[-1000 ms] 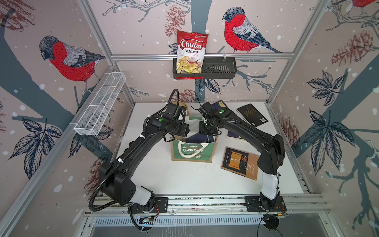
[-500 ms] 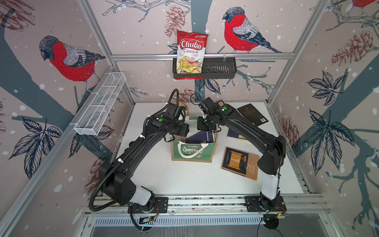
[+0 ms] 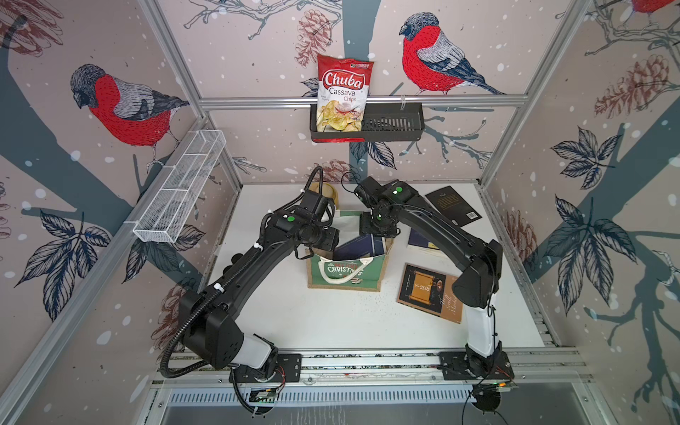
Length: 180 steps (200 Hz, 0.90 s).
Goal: Take out the books from the canvas bag
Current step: Adjust the books in the canvas bag.
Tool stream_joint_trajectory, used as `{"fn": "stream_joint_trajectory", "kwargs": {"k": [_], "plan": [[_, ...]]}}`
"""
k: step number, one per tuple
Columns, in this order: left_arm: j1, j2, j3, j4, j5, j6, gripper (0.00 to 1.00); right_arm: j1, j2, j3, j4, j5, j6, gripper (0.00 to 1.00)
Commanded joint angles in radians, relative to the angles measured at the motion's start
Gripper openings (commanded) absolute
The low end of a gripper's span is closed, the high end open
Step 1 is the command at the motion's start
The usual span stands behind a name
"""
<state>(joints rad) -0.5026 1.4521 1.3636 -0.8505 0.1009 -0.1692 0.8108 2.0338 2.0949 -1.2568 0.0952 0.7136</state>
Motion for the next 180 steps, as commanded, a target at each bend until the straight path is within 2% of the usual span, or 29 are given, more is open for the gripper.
{"fn": "stream_joint_trajectory", "kwargs": {"k": [1, 65, 95, 129, 162, 180], "plan": [[-0.014, -0.007, -0.007, -0.011, -0.019, -0.001, 0.59, 0.003, 0.010, -0.012, -0.009, -0.004, 0.016, 0.69], [-0.052, -0.029, -0.048, 0.008, -0.046, -0.017, 0.59, 0.007, 0.020, -0.068, 0.035, -0.036, 0.003, 0.71], [-0.056, -0.045, -0.059, 0.027, -0.032, -0.011, 0.59, 0.007, -0.005, -0.136, 0.140, -0.111, -0.014, 0.68], [-0.077, -0.079, -0.075, 0.043, 0.021, 0.007, 0.59, 0.005, -0.061, -0.260, 0.275, -0.183, -0.012, 0.58], [-0.100, -0.164, -0.139, 0.036, 0.036, -0.011, 0.58, -0.004, -0.123, -0.385, 0.406, -0.235, 0.001, 0.43], [-0.118, -0.221, -0.190, 0.050, 0.023, -0.020, 0.58, -0.006, -0.131, -0.403, 0.434, -0.242, -0.002, 0.29]]}}
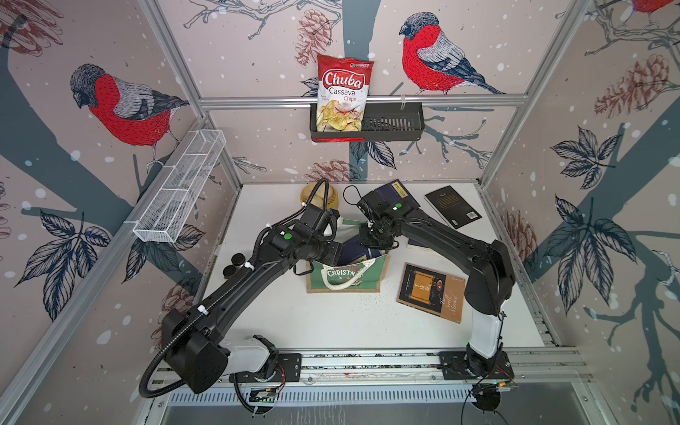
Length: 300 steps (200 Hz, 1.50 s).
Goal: Take out the books from the canvas bag
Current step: Adjust the books in the canvas bag.
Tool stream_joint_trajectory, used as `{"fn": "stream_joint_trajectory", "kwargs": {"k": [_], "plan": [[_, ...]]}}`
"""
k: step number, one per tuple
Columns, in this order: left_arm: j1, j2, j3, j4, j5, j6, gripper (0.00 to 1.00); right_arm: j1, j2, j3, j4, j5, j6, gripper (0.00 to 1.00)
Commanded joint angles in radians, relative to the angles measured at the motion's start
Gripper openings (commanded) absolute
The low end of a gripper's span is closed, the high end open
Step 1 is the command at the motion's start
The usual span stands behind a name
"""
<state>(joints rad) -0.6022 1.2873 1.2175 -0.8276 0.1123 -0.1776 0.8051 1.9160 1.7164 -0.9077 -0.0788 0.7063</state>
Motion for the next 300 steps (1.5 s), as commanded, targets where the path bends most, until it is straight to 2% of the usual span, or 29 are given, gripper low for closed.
{"fn": "stream_joint_trajectory", "kwargs": {"k": [1, 39, 65, 131, 197, 214, 233, 254, 267, 300], "plan": [[-0.019, -0.060, -0.045, 0.029, 0.011, -0.011, 0.58, 0.000, -0.013, -0.025, 0.085, -0.069, 0.005, 0.29], [-0.086, -0.112, -0.077, 0.049, -0.035, -0.003, 0.58, 0.003, -0.022, -0.017, 0.136, -0.094, -0.016, 0.07], [-0.111, -0.105, -0.070, 0.036, -0.067, 0.003, 0.58, 0.006, -0.057, -0.015, 0.159, -0.081, -0.012, 0.00], [-0.111, -0.114, -0.079, 0.049, -0.087, 0.007, 0.58, -0.004, -0.096, 0.005, 0.119, -0.076, -0.020, 0.00], [-0.111, -0.094, -0.081, 0.066, -0.103, 0.028, 0.58, 0.009, 0.012, 0.196, -0.080, 0.018, -0.062, 0.00], [-0.111, -0.087, -0.081, 0.068, -0.103, 0.030, 0.58, 0.009, 0.059, 0.270, -0.170, 0.051, -0.072, 0.12], [-0.111, -0.087, -0.083, 0.071, -0.105, 0.028, 0.56, 0.012, 0.095, 0.344, -0.244, 0.092, -0.081, 0.31], [-0.111, -0.092, -0.091, 0.076, -0.108, 0.024, 0.55, 0.009, 0.106, 0.386, -0.283, 0.120, -0.078, 0.34], [-0.111, -0.092, -0.094, 0.077, -0.104, 0.024, 0.53, 0.001, 0.108, 0.394, -0.305, 0.125, -0.070, 0.40], [-0.111, -0.086, -0.096, 0.078, -0.099, 0.023, 0.52, -0.001, 0.117, 0.451, -0.379, 0.163, -0.048, 0.43]]}}
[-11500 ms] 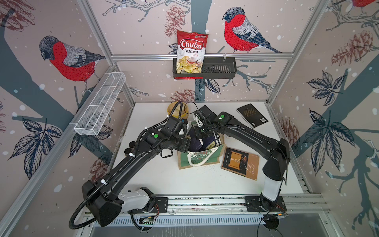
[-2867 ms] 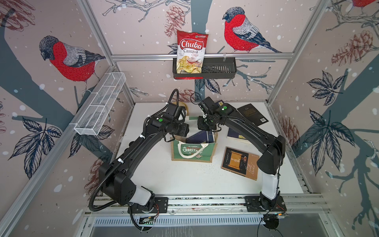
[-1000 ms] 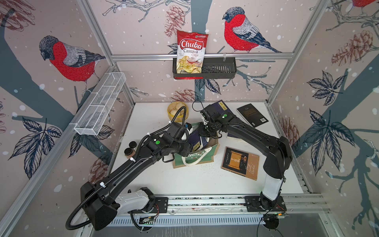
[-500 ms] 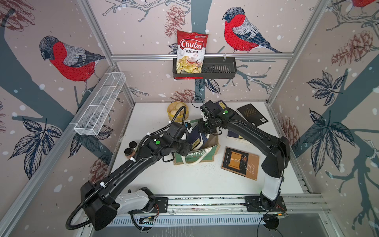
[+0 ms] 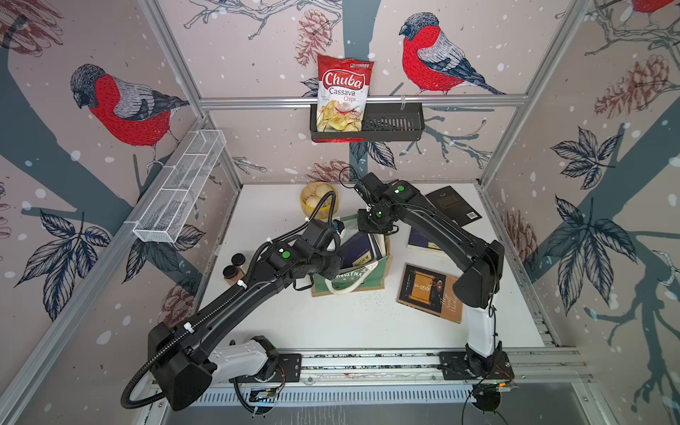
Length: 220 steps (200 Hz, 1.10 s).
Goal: Take out the books from the canvas bag
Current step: Adjust the books in the canvas bag, then pick up the book from the canvas bag.
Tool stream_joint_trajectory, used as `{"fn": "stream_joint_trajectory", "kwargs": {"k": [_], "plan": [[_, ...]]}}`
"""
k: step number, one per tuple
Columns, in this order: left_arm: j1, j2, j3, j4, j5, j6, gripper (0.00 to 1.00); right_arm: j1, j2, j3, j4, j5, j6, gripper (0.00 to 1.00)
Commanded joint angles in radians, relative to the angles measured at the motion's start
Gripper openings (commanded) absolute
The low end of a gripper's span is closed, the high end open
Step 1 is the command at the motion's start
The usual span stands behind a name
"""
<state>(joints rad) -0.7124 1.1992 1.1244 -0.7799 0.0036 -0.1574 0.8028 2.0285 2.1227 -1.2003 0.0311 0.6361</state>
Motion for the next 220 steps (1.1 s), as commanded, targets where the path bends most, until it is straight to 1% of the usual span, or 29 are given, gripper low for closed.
{"fn": "stream_joint_trajectory", "kwargs": {"k": [1, 14, 28, 63, 80, 118, 157, 196, 220], "plan": [[-0.001, 0.001, -0.002, 0.030, 0.010, 0.004, 0.52, 0.002, 0.005, 0.049, -0.089, 0.053, 0.022, 0.43], [-0.001, 0.000, -0.004, 0.030, 0.010, 0.005, 0.52, 0.005, 0.012, 0.093, -0.118, 0.059, 0.026, 0.47], [-0.002, 0.000, -0.002, 0.031, 0.008, 0.007, 0.52, 0.011, -0.004, 0.103, -0.117, 0.050, 0.042, 0.52], [0.002, 0.004, -0.001, 0.031, 0.007, 0.010, 0.51, 0.021, -0.024, 0.066, -0.117, 0.019, 0.097, 0.54], [0.004, 0.005, 0.000, 0.032, 0.010, 0.010, 0.50, 0.026, 0.001, 0.043, -0.118, -0.024, 0.097, 0.58], [0.002, 0.000, -0.002, 0.032, 0.007, 0.009, 0.50, 0.033, 0.034, 0.010, -0.118, -0.035, 0.133, 0.63], [0.002, 0.001, -0.004, 0.034, 0.007, 0.010, 0.50, 0.030, 0.061, -0.017, -0.119, -0.056, 0.131, 0.67], [0.002, -0.001, -0.003, 0.035, 0.004, 0.010, 0.49, 0.035, 0.052, -0.065, -0.119, -0.020, 0.233, 0.74], [0.002, 0.005, -0.002, 0.035, 0.008, 0.015, 0.49, 0.043, 0.061, -0.086, -0.119, -0.010, 0.255, 0.76]]}}
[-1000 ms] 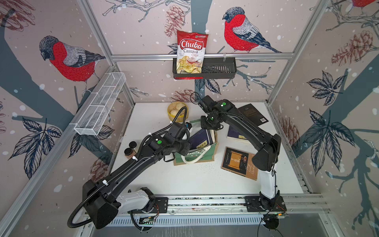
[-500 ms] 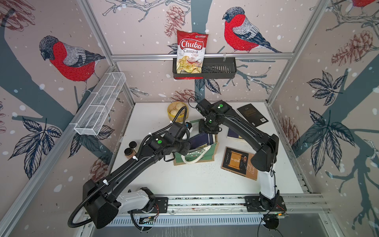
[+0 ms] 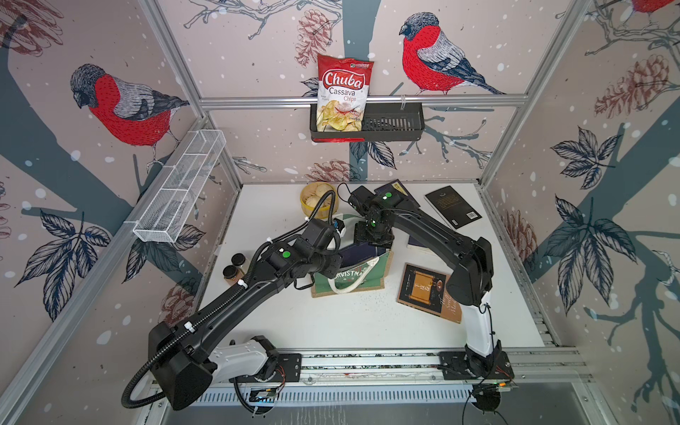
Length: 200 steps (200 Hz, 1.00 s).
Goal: Take out the books from the canvas bag
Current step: Pick up the book from the canvas bag.
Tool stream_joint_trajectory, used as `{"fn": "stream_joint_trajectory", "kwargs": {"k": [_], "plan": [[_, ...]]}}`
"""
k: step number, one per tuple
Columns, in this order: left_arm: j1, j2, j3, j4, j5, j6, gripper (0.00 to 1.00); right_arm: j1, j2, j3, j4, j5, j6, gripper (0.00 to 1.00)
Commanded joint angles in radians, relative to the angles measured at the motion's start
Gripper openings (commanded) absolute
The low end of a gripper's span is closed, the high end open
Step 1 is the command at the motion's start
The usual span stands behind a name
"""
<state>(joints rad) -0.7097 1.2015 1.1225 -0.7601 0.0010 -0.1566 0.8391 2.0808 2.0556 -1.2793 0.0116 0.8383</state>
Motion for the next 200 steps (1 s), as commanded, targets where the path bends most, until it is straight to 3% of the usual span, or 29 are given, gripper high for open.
{"fn": "stream_joint_trajectory", "kwargs": {"k": [1, 38, 67, 89, 138, 200], "plan": [[-0.001, 0.003, -0.001, 0.015, 0.011, 0.013, 0.49, 0.007, 0.009, -0.020, -0.040, 0.009, 0.054, 0.76], [0.000, 0.007, 0.000, 0.018, 0.014, 0.017, 0.49, 0.015, 0.066, 0.011, -0.033, 0.002, 0.035, 0.80], [-0.001, 0.008, -0.001, 0.021, 0.012, 0.019, 0.49, 0.017, 0.083, 0.053, 0.069, -0.079, -0.034, 0.74], [0.000, 0.006, 0.000, 0.019, 0.006, 0.017, 0.49, 0.016, 0.041, 0.008, 0.185, -0.136, -0.058, 0.61], [0.000, -0.002, -0.004, 0.017, -0.007, 0.011, 0.49, 0.014, -0.073, -0.173, 0.391, -0.254, -0.087, 0.18], [0.000, -0.015, -0.002, 0.025, -0.032, 0.008, 0.48, 0.024, -0.058, -0.181, 0.416, -0.319, -0.152, 0.16]]}}
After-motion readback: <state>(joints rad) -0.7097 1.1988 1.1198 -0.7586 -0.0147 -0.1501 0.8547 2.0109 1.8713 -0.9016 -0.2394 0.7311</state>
